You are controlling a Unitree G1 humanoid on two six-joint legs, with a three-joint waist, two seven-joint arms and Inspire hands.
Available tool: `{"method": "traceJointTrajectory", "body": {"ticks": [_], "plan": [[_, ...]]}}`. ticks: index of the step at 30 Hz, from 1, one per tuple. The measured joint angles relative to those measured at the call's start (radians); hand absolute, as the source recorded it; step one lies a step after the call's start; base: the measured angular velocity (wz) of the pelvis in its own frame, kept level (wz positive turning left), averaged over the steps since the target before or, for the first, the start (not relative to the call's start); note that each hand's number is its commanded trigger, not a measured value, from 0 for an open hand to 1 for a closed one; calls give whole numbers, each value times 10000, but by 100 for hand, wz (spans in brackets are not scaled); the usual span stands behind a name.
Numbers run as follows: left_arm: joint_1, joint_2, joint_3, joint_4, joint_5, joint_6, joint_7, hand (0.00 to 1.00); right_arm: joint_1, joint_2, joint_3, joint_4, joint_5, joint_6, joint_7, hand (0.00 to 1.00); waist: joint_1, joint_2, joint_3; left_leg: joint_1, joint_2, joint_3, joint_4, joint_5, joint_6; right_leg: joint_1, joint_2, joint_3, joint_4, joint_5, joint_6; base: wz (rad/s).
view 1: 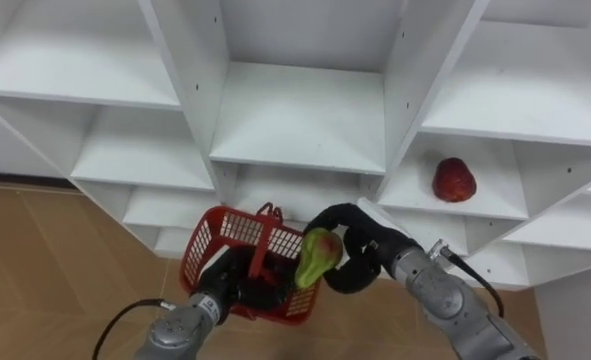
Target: Collect fruits from the closet
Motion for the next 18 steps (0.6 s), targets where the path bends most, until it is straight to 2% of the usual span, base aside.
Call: {"method": "traceJointTrajectory", "body": {"ticks": [10, 18], "plan": [[240, 58, 29, -174, -1, 0, -70, 100, 22, -84, -204, 558, 7, 14, -16, 100, -2, 39, -24, 37, 4, 35, -1, 0, 0, 2, 9, 56, 29, 0, 0, -1], [284, 110, 103, -175, 3, 3, -351, 100, 22, -92, -792, 842, -7, 33, 28, 100, 21, 39, -24, 27, 9, 69, 7, 0, 0, -16, 15, 94, 36, 0, 0, 0]]}}
